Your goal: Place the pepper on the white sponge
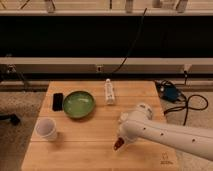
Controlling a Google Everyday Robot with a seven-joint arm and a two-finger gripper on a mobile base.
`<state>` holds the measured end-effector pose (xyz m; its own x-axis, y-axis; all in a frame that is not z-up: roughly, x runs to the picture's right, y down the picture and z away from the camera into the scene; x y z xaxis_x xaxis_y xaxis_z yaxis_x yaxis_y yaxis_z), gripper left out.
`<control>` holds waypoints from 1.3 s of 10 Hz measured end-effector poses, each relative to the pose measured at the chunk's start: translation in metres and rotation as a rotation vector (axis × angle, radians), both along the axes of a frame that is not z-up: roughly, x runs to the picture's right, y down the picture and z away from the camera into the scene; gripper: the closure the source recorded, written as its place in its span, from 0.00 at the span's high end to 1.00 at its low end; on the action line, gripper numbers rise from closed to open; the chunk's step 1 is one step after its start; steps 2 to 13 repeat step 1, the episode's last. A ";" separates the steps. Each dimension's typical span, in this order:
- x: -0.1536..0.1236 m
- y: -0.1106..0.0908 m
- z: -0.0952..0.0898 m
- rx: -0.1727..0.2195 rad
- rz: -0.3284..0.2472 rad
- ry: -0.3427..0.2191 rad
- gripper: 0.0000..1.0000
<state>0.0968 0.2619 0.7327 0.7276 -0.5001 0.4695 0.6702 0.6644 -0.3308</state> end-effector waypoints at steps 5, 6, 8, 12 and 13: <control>0.005 0.000 -0.001 -0.004 0.003 0.000 0.00; 0.005 0.000 -0.001 -0.004 0.003 0.000 0.00; 0.005 0.000 -0.001 -0.004 0.003 0.000 0.00; 0.005 0.000 -0.001 -0.004 0.003 0.000 0.00; 0.005 0.000 -0.001 -0.004 0.003 0.000 0.00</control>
